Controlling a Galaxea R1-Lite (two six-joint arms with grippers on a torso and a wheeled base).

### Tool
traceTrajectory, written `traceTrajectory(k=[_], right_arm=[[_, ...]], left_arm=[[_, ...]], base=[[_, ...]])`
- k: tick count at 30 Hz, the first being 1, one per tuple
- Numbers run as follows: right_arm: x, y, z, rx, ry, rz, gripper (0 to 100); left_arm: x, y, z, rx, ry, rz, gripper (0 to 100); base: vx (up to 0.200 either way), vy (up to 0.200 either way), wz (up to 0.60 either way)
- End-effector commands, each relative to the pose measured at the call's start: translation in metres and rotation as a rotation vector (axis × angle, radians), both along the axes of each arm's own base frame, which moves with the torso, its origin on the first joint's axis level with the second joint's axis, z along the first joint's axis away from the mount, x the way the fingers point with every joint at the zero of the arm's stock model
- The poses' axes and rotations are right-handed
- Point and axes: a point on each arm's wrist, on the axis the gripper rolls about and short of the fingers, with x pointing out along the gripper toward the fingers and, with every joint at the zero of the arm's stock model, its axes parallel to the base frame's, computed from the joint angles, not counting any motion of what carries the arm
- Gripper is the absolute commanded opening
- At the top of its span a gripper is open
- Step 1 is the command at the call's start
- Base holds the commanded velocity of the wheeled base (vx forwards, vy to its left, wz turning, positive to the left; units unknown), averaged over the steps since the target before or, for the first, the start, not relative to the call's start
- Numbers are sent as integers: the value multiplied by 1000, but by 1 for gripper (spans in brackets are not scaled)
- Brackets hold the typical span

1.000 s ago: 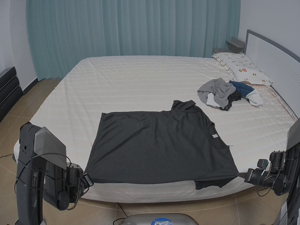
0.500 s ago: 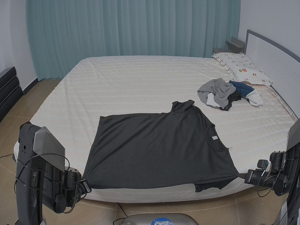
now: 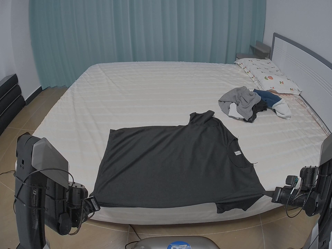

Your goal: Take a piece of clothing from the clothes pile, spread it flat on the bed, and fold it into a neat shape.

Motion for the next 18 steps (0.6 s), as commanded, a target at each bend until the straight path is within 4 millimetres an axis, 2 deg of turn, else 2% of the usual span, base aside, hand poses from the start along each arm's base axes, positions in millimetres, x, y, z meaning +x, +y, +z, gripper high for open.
traceTrajectory(k=[1, 4, 7, 13, 14, 18], right_arm=[[-2, 1, 11, 0, -47, 2, 0], [0, 2, 14, -1, -73, 7, 0], [9, 2, 16, 12, -104, 5, 0], [18, 0, 19, 32, -136, -10, 0], [25, 0, 21, 42, -160, -17, 0], [32, 0, 22, 52, -176, -21, 0]], left_arm=[[13, 0, 17, -27, -110, 15, 0], [18, 1, 26, -43, -160, 25, 0], [32, -2, 37, -113, -252, 69, 0], [40, -3, 37, -150, -281, 90, 0], [45, -4, 38, -157, -302, 91, 0], [48, -4, 40, -166, -317, 92, 0]], base=[[0, 0, 0], [0, 0, 0], [0, 0, 0], [0, 0, 0], [0, 0, 0], [200, 0, 0]])
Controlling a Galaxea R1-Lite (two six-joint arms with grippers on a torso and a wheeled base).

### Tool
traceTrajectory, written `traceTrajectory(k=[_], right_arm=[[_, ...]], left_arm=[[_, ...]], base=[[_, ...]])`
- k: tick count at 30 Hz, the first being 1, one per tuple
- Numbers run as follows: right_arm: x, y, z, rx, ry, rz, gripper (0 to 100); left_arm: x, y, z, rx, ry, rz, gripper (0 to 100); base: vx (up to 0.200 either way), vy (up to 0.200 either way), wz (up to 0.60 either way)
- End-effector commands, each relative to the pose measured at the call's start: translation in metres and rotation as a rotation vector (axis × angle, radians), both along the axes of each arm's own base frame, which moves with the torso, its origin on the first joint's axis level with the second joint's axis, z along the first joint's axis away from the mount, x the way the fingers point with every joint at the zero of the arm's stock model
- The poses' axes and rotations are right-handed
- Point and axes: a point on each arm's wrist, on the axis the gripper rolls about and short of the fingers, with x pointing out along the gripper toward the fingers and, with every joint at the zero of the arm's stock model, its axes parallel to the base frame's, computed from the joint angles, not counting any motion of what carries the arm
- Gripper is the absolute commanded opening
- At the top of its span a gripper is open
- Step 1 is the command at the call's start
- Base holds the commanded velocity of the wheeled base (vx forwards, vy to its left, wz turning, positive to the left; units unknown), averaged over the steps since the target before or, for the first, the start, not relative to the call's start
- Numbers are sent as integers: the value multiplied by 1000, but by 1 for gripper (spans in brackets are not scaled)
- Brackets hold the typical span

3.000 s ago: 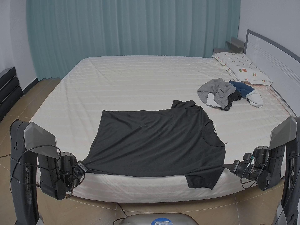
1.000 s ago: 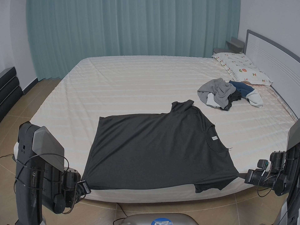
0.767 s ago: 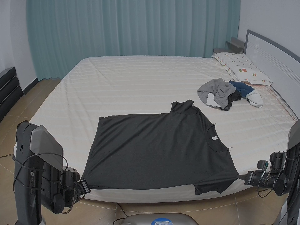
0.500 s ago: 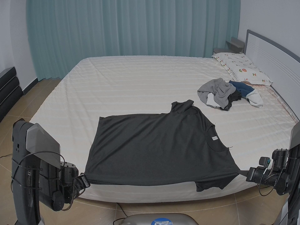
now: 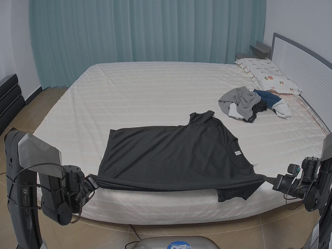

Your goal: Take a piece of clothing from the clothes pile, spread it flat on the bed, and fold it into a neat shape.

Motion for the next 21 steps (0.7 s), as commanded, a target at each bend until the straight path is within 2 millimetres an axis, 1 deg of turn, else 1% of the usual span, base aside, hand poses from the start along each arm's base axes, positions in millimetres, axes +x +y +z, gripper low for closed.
traceTrajectory(k=[1, 5, 13, 14, 19, 21], right_arm=[[12, 0, 4, 5, -47, 2, 0], [16, 2, 6, 1, -68, 10, 0], [20, 2, 7, 4, -82, 17, 0], [24, 3, 8, 21, -93, 42, 0], [28, 2, 10, 25, -112, 44, 0], [28, 3, 11, 27, -115, 45, 0]], left_arm=[[7, -1, 7, -14, -53, 2, 0], [10, -2, 10, -25, -75, 7, 0], [14, -2, 17, -41, -112, 17, 0], [15, -1, 22, -44, -128, 19, 0], [15, -1, 19, -43, -118, 20, 0], [15, -1, 21, -45, -125, 22, 0]], base=[[200, 0, 0], [200, 0, 0], [0, 0, 0], [0, 0, 0], [0, 0, 0], [0, 0, 0]])
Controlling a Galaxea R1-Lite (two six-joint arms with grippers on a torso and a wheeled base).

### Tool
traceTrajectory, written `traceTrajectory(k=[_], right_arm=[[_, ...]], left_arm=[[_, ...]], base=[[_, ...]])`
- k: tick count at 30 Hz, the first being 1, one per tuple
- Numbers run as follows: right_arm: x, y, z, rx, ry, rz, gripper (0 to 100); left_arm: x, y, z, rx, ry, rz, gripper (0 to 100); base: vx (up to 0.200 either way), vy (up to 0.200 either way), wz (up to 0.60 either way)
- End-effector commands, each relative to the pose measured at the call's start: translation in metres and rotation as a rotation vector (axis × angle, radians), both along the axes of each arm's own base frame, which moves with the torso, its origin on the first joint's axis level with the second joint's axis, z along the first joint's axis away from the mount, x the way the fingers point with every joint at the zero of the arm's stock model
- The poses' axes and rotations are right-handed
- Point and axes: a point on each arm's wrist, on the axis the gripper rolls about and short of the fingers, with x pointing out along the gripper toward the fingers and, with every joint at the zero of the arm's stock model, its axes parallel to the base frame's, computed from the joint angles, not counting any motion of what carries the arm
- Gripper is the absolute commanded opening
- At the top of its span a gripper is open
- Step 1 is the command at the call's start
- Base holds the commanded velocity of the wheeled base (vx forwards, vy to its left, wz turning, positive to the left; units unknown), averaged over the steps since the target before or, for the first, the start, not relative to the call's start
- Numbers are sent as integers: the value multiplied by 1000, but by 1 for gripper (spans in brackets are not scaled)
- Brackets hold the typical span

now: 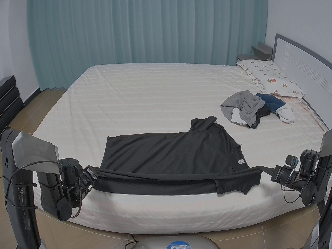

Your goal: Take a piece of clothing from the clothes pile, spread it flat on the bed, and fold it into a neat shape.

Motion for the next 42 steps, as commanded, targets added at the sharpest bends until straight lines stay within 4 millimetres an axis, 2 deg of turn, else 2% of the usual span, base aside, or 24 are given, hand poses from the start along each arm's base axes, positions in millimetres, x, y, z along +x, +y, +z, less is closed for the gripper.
traceTrajectory(k=[1, 5, 12, 20, 24, 37, 42], right_arm=[[2, 0, 2, 1, -15, 1, 0], [5, 5, -1, 0, -8, 17, 0], [22, 5, -11, -1, -17, 23, 0], [49, 3, -19, -2, -9, 20, 0], [62, 8, -27, -2, -12, 33, 0], [90, 23, -34, -22, -7, 26, 0], [93, 22, -36, -25, -8, 16, 0]], left_arm=[[1, 0, 4, -5, -25, 2, 0], [4, 0, 3, -8, -31, 1, 0], [19, 3, -12, -13, -28, 22, 0], [33, 0, -25, -20, -39, 20, 0], [38, -2, -33, -20, -35, 17, 0], [53, -6, -38, -26, -72, 12, 0], [55, -6, -41, -27, -71, 11, 0]], base=[[0, 0, 0], [0, 0, 0], [0, 0, 0], [0, 0, 0], [0, 0, 0], [0, 0, 0], [0, 0, 0]])
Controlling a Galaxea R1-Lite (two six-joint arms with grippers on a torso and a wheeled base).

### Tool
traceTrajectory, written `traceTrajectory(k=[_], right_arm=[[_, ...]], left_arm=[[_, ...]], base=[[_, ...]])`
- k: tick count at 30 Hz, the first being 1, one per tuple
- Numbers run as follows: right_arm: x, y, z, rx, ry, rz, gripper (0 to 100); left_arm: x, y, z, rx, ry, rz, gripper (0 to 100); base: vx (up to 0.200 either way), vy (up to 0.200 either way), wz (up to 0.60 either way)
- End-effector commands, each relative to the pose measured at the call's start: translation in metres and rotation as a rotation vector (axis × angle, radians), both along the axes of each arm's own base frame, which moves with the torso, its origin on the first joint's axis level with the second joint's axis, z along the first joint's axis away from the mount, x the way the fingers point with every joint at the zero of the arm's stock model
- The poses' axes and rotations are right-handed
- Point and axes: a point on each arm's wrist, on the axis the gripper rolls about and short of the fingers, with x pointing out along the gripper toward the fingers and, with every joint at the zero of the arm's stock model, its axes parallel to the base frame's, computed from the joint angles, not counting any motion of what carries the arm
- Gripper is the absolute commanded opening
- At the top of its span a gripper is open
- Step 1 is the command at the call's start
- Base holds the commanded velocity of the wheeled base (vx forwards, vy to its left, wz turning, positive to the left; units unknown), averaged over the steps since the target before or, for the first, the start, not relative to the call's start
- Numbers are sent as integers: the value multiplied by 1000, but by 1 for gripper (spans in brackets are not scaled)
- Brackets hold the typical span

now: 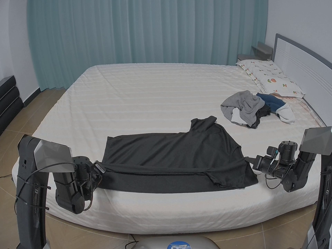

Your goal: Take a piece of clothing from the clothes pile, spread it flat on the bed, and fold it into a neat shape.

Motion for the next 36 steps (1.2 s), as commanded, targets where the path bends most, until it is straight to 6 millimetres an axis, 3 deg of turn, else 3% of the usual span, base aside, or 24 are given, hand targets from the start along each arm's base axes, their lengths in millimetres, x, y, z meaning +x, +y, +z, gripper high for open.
traceTrajectory(k=[1, 19, 20, 21, 27, 30, 36], right_arm=[[2, 0, -3, -1, 2, -2, 0], [16, 0, -14, 46, 24, -99, 0], [17, -1, -16, 47, 27, -99, 100], [18, 1, -19, 57, 31, -98, 100], [17, 4, -17, 107, 43, -110, 100], [15, 1, -4, 167, 25, -140, 100], [-19, 1, 31, 322, 86, -196, 100]], left_arm=[[2, 0, -5, -1, -2, 0, 0], [11, 0, -9, -52, -30, 21, 0], [12, 0, -8, -53, -33, 21, 0], [12, 0, -9, -53, -35, 21, 100], [13, 0, -9, -54, -39, 21, 100], [14, 3, -6, -59, -49, 33, 100], [4, 21, 34, -105, -116, 86, 100]], base=[[0, 0, 0], [0, 0, 0], [0, 0, 0], [0, 0, 0], [0, 0, 0], [0, 0, 0], [0, 0, 0]])
